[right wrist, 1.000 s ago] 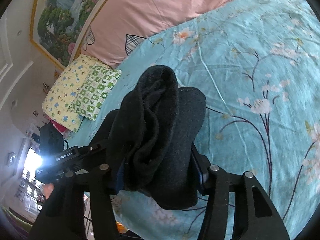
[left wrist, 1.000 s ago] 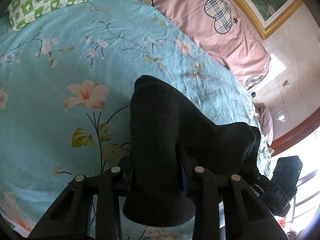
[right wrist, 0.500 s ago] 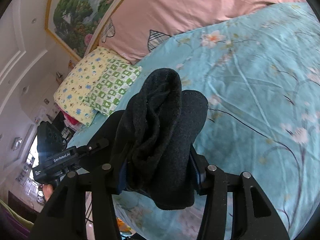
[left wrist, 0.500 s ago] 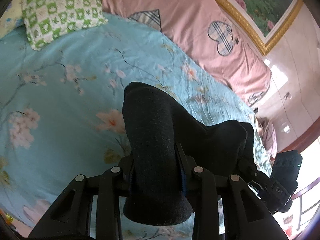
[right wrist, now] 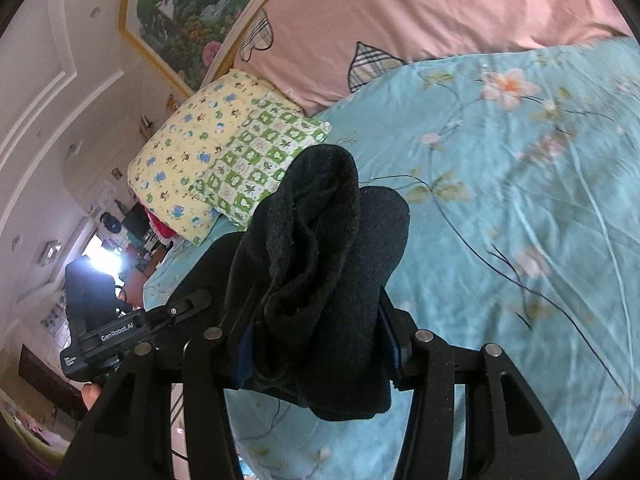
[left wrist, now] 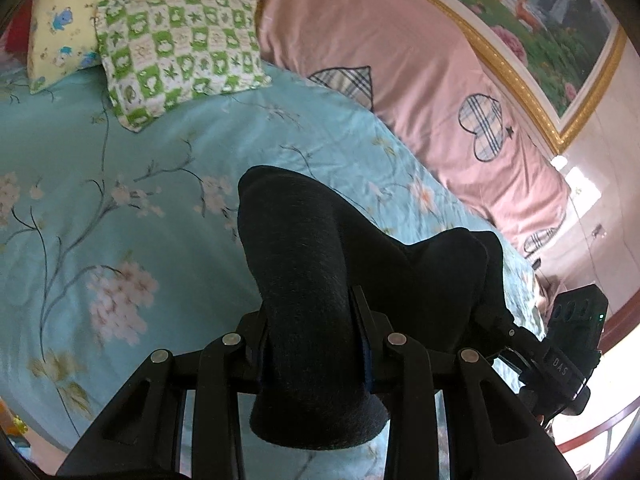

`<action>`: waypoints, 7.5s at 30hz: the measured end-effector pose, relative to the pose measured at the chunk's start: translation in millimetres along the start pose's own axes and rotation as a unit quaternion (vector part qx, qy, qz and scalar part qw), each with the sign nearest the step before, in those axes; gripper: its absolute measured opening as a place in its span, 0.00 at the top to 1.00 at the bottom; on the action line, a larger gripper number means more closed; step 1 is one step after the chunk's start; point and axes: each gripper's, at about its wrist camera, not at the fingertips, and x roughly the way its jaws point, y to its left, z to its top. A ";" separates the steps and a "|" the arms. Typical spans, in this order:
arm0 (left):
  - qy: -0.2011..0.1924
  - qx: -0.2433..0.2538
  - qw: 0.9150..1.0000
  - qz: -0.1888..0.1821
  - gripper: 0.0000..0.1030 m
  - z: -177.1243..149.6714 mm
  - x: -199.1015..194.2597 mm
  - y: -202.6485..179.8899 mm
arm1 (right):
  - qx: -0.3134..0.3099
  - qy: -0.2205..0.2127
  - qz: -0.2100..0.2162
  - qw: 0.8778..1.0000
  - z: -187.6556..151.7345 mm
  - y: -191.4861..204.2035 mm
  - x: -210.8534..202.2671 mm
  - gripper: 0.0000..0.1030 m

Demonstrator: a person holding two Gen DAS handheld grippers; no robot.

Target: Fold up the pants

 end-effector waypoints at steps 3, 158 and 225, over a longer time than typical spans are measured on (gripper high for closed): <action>-0.004 -0.003 1.000 0.008 0.68 8.7 4.7 5.2 | -0.011 0.005 0.003 1.000 9.7 4.8 13.6 0.50; -0.015 0.165 0.967 0.193 0.18 -62.0 38.5 -5.0 | -0.223 0.029 -0.078 0.971 -43.5 28.0 58.1 0.04; -0.027 0.159 0.967 0.196 0.18 -24.4 50.8 -13.9 | -0.240 0.020 -0.071 0.968 -5.6 37.1 69.7 0.04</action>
